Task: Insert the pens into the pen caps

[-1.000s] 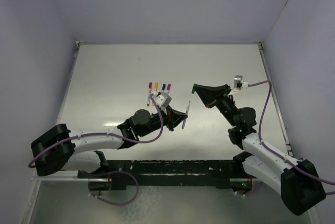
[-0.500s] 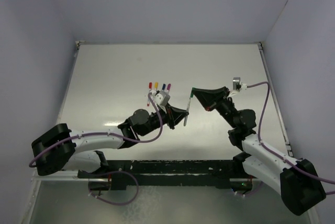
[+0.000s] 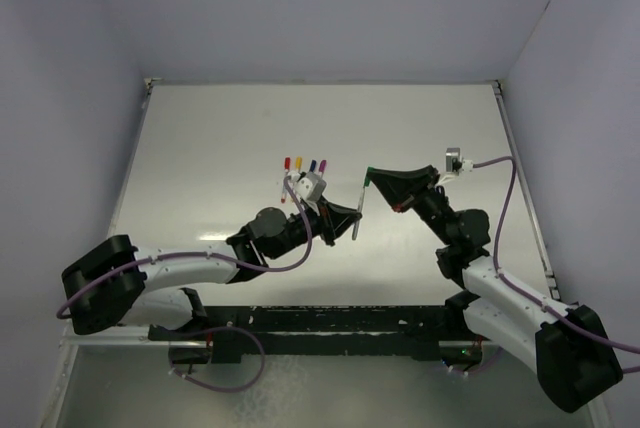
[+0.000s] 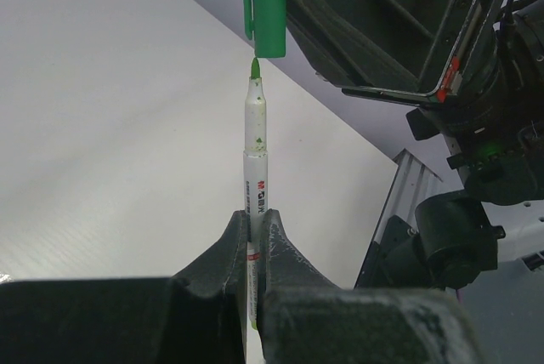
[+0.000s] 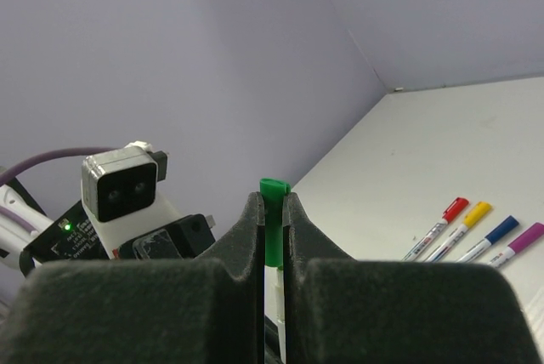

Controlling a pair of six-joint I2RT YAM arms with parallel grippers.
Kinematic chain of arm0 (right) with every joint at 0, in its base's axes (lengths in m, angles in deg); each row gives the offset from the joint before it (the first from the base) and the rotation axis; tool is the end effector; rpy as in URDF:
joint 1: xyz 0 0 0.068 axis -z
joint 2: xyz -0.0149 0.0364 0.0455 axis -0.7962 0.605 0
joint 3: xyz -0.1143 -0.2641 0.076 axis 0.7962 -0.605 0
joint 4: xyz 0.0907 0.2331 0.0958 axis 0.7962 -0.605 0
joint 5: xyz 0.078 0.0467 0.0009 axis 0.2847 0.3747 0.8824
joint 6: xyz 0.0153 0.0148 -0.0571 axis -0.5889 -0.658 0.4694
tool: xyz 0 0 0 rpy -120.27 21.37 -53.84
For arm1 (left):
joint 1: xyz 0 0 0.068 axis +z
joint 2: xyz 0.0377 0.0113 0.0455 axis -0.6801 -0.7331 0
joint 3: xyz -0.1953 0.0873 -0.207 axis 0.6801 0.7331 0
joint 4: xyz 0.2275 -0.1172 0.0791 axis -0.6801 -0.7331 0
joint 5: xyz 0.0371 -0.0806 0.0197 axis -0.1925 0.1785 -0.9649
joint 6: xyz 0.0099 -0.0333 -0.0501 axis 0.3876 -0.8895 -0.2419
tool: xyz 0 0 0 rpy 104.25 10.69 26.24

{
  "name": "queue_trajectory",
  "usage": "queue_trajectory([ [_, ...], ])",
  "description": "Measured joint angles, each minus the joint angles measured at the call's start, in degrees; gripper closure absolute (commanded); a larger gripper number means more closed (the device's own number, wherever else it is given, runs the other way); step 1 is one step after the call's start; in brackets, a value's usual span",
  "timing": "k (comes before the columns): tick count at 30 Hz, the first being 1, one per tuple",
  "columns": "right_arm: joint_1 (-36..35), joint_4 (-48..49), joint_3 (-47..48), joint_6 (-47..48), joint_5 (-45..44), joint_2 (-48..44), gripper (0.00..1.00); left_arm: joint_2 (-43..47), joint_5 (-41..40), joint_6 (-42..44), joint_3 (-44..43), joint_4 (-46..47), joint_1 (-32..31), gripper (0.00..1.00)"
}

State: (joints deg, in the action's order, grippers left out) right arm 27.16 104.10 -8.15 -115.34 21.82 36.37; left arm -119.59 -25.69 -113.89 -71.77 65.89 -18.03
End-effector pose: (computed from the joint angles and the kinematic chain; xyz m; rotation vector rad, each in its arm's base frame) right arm 0.1552 0.0899 0.3015 -0.0494 1.1489 1.3730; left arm 0.1400 -0.2465 0.2683 0.4133 1.5963 -1.1936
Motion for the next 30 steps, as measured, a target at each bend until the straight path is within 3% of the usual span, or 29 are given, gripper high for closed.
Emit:
queue_trajectory([
  [30, -0.26, 0.28, 0.00, 0.94, 0.52, 0.11, 1.00, -0.66, 0.57, -0.02, -0.52, -0.07, 0.00, 1.00],
])
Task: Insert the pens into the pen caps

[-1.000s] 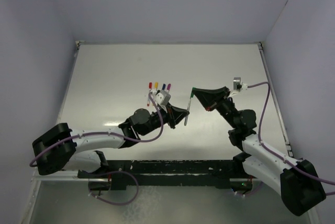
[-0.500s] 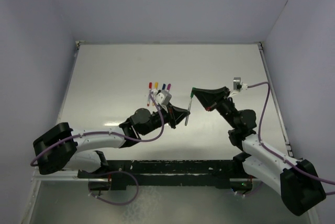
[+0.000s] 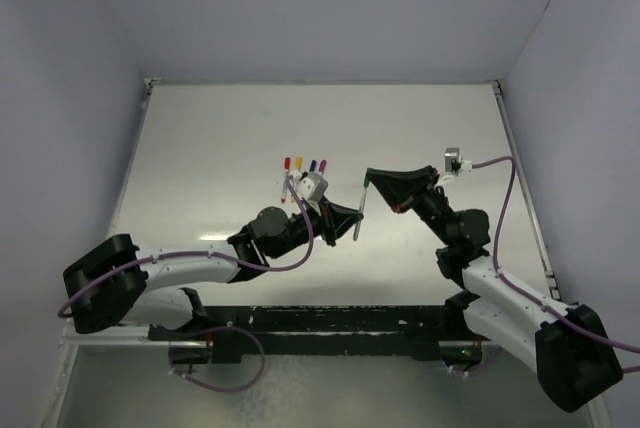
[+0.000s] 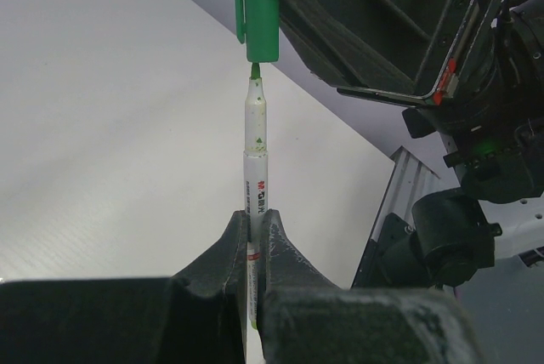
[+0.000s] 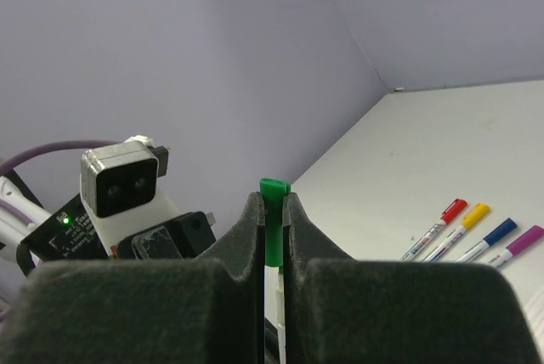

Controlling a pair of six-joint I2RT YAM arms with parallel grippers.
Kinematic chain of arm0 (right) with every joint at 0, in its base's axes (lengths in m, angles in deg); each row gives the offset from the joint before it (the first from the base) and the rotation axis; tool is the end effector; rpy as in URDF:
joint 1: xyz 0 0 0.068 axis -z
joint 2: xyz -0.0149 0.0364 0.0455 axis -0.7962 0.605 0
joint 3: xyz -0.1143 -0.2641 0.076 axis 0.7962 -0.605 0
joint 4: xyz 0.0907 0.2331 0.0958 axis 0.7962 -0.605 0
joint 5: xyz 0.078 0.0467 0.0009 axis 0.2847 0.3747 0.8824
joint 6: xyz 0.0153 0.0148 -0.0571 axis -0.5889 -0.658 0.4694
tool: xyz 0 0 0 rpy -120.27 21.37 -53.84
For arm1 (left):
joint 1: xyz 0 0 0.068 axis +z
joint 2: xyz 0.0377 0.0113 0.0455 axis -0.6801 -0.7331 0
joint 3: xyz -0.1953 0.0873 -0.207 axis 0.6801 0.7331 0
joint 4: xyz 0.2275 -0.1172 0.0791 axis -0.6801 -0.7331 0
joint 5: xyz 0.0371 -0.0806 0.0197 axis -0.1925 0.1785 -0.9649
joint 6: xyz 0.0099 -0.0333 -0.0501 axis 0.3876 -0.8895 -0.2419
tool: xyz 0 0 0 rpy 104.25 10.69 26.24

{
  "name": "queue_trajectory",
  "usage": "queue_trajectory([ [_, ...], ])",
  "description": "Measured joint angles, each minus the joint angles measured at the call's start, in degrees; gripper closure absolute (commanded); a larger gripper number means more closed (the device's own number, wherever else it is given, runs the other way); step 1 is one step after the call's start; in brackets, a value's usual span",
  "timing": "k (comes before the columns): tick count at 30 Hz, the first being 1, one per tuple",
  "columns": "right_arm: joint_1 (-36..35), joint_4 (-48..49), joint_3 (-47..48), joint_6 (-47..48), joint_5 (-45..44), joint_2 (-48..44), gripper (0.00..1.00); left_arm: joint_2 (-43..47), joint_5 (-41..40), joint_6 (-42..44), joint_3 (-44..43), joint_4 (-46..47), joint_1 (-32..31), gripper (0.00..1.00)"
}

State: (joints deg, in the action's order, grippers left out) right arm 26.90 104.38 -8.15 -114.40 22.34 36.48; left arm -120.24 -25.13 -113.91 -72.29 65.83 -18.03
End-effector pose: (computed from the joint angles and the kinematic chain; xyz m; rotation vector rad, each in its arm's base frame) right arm 0.1545 0.0909 0.3016 -0.0712 1.1456 1.3668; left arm 0.1410 -0.2492 0.2683 0.4226 1.5992 -1.1994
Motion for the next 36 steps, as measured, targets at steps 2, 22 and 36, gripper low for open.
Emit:
queue_trajectory([
  [2, 0.00, 0.00, 0.00, 0.17, 0.31, 0.02, 1.00, 0.09, 0.02, 0.00, 0.00, -0.07, 0.00, 1.00],
  [22, -1.64, -0.94, 0.00, 0.66, 2.03, 0.83, 1.00, 2.19, -1.70, 0.02, 0.07, 0.00, 0.00, 1.00],
  [36, -5.97, -13.73, 1.77, 7.13, -4.11, -2.75, 1.00, 1.20, -2.47, 3.15, -0.57, -2.67, 0.68, 1.00],
])
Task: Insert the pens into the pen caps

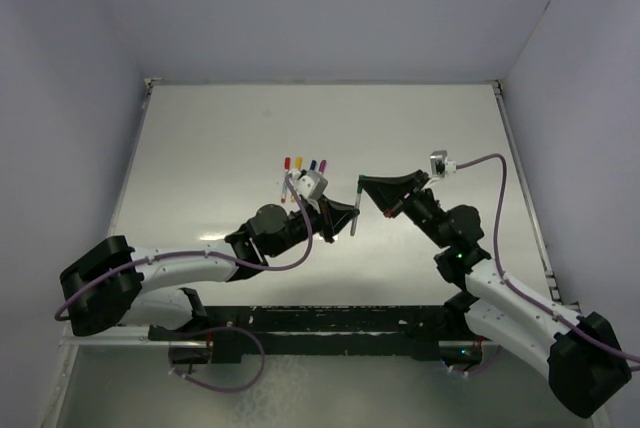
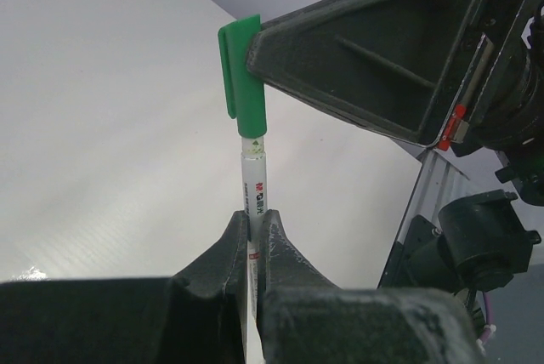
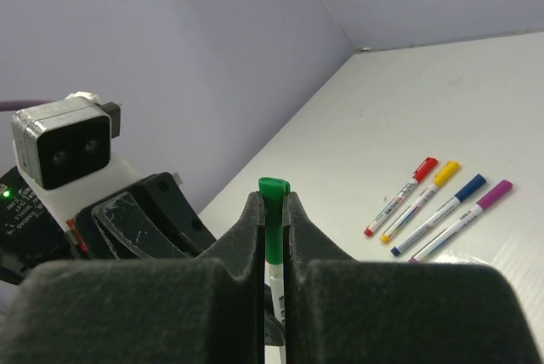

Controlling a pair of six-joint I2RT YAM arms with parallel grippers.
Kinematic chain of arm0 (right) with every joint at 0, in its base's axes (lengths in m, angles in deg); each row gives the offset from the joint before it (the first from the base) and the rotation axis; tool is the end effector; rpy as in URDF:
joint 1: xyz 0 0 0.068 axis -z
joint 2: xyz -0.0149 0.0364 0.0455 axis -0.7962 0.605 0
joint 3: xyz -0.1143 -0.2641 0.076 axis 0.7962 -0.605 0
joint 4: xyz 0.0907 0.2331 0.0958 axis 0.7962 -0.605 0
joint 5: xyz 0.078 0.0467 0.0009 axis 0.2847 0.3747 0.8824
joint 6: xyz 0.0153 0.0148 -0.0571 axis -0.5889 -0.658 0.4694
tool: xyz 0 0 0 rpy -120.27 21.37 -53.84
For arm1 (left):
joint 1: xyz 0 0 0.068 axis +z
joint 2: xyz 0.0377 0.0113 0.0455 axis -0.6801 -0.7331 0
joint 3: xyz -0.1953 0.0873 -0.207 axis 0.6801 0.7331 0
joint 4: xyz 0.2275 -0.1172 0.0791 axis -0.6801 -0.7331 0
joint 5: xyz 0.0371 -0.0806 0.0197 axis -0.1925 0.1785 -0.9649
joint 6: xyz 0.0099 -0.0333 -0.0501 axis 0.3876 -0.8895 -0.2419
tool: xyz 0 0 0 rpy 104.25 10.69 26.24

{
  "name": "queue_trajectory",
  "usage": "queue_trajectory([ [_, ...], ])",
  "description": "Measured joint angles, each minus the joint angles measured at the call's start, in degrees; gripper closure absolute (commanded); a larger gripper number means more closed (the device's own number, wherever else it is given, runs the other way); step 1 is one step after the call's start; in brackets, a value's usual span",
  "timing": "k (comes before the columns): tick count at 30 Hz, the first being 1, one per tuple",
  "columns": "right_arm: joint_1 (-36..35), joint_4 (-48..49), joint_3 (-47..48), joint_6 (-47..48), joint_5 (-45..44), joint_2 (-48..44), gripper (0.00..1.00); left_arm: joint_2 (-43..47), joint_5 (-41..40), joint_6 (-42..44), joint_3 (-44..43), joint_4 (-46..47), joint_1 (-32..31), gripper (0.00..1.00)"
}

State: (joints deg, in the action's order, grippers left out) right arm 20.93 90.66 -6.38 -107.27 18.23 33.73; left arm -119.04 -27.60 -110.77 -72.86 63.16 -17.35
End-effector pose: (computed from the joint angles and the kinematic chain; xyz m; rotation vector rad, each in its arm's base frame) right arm 0.1509 0.1069 0.2954 -0.1028 1.2912 1.2933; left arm 0.1446 -0.2449 0.2717 0.4214 1.5972 -1.1102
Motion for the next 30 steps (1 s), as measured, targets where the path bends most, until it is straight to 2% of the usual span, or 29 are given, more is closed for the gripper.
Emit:
queue_trajectory([
  [12, -0.22, -10.21, 1.27, 3.08, -2.80, -4.04, 1.00, -0.55, 2.64, 0.46, -1.97, -2.60, 1.60, 1.00],
  [30, -1.36, -15.52, 1.53, 3.39, -5.66, -5.09, 1.00, -1.40, 3.67, 1.38, -2.67, -5.14, 2.45, 1.00],
])
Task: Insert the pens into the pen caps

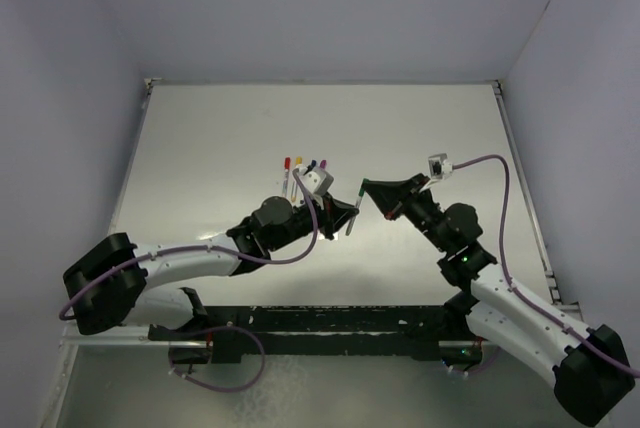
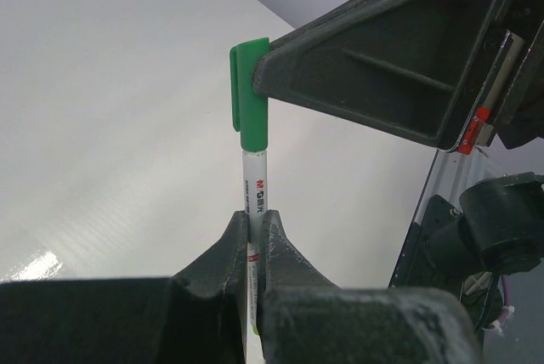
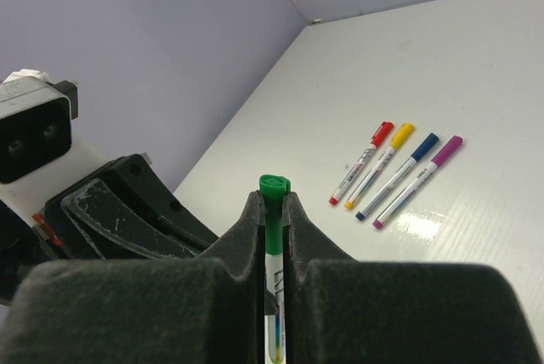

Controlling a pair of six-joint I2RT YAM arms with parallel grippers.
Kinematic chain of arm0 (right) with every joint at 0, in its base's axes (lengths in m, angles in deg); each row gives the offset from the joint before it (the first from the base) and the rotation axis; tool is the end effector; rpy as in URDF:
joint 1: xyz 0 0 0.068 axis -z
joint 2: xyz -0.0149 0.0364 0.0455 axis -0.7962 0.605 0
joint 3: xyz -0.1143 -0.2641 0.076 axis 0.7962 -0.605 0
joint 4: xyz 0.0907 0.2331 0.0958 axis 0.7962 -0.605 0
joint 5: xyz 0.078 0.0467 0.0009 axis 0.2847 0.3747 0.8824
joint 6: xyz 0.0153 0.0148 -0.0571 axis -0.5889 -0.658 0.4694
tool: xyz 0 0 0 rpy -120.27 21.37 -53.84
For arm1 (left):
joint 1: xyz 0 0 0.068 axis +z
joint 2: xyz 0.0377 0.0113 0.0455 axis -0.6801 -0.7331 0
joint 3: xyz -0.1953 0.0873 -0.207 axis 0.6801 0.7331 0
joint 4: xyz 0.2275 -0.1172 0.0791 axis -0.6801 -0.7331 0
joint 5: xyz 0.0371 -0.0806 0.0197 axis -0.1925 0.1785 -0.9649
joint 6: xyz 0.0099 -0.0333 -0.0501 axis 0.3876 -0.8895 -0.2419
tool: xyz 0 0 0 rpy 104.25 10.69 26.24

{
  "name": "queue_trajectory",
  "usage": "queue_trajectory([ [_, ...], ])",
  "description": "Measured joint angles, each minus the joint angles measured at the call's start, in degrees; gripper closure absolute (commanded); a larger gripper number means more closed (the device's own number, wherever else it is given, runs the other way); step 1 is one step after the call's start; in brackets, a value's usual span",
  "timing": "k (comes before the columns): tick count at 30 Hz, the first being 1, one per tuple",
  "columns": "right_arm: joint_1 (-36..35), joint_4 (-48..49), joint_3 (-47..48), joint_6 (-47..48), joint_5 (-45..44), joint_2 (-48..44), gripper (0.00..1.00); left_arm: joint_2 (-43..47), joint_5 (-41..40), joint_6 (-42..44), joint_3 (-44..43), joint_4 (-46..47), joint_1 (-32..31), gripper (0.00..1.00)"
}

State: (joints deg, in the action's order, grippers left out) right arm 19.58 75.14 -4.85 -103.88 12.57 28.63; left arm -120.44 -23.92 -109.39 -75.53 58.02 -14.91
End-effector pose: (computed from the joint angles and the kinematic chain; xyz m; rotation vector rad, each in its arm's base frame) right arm 0.1471 0.1044 0.2893 -0.0448 1.4356 1.1735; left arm 0.1576 -0.2482 0.2706 0.4795 1.6525 -1.0775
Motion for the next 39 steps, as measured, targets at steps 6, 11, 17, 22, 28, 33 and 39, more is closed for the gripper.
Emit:
queue_trajectory([
  [6, -0.76, -0.90, 0.00, 0.07, -1.66, 0.04, 1.00, -0.20, 0.96, 0.00, 0.00, -0.13, 0.85, 1.00],
  [11, -1.38, -1.57, 0.00, 0.04, -3.45, 0.39, 1.00, -0.44, 1.62, 0.11, -0.13, -0.50, 1.66, 1.00],
  [17, -1.90, -2.47, -0.07, 0.04, -6.08, 1.33, 1.00, -2.80, 2.71, 0.15, -1.27, -0.59, 2.54, 1.00],
  [22, -3.06, -2.69, -0.63, 0.09, -8.13, 2.69, 1.00, -4.94, 3.41, 0.13, -1.49, -0.66, 3.15, 1.00],
  [28, -4.66, -2.49, -1.64, -0.04, -10.78, 3.13, 1.00, -5.79, 4.31, 0.17, -1.51, -1.36, 3.78, 1.00],
  [33, -5.40, -2.08, -1.97, -0.22, -12.00, 4.11, 1.00, -5.97, 4.83, 0.13, -1.70, -2.71, 4.17, 1.00],
  [39, -6.19, -5.86, 0.22, -0.09, -14.53, 4.26, 1.00, -6.23, 5.27, -0.07, -1.75, -2.97, 4.48, 1.00],
])
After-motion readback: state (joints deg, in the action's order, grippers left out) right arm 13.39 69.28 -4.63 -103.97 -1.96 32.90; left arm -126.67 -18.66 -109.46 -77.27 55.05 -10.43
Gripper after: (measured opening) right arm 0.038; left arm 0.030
